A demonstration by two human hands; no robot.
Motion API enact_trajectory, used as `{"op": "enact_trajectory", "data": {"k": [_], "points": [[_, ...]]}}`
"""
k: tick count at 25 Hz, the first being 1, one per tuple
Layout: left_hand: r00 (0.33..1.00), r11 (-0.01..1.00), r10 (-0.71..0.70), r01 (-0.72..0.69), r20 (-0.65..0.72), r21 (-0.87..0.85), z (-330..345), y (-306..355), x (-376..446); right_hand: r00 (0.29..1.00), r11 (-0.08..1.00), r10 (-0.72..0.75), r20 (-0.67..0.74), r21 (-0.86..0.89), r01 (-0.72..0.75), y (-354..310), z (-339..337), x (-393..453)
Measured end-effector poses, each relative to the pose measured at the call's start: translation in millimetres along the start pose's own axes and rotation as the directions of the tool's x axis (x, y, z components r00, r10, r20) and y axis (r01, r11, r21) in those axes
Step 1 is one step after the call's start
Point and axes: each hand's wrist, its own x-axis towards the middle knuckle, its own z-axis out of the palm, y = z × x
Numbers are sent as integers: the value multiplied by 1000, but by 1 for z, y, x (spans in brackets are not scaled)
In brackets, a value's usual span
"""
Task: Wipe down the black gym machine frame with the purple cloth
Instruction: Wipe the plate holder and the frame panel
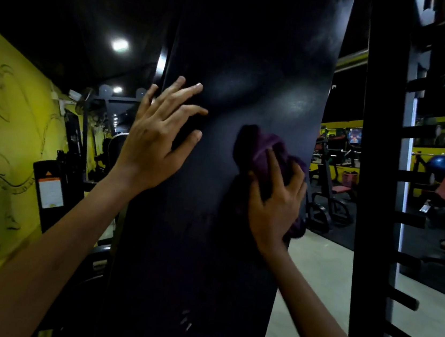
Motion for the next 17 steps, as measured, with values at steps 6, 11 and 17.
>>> {"op": "enact_trajectory", "data": {"k": [6, 11, 17], "points": [[989, 913, -145, 148, 35, -381, -9, 2, 4, 834, 851, -523, 173, 60, 522, -47, -1, -38], [988, 912, -135, 156, 81, -378, -10, 3, 4, 764, 772, -624, 162, -21, 635, -12, -9, -22], [991, 953, -110, 127, 76, -276, -10, 2, 3, 716, 740, -672, 188, 129, 660, -62, -1, -91]]}}
